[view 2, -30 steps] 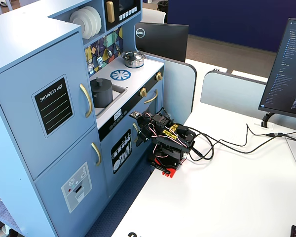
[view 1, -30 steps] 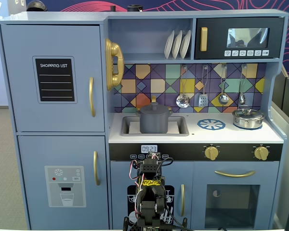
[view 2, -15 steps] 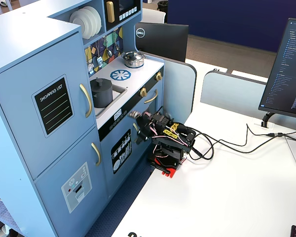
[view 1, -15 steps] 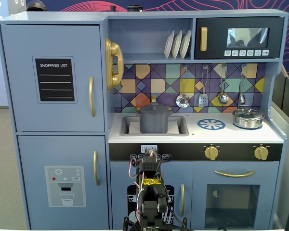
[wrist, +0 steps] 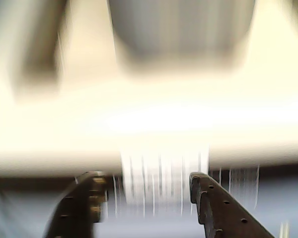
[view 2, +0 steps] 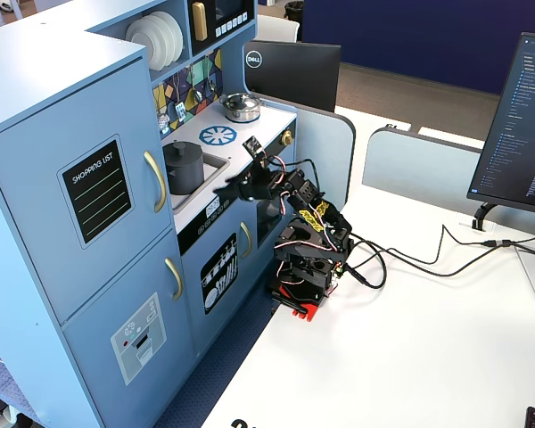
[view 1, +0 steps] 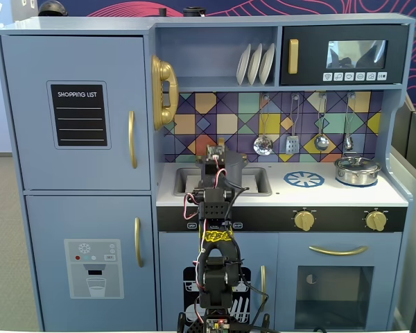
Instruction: Take off the lid from the gray recipient and place it on the counter
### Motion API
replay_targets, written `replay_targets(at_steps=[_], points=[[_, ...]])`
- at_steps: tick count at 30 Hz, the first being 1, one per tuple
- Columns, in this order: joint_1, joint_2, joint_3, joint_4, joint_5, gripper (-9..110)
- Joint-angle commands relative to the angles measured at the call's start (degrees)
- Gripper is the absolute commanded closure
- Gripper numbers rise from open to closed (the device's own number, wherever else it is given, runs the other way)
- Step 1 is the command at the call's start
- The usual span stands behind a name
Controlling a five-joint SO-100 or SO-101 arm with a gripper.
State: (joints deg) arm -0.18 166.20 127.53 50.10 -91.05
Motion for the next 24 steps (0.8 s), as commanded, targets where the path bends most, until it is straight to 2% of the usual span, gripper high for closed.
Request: replay_targets(at_steps=[1, 12, 15, 24], points=[[2.81, -2.99, -1.85, -18.98, -1.67, 81], [2.37, -10.99, -3.16, -32.34, -3.34, 83], [2.37, -14.85, -4.31, -35.42, -3.34, 80], [3.52, -25.49, -8.61, -40.34, -3.25, 78]])
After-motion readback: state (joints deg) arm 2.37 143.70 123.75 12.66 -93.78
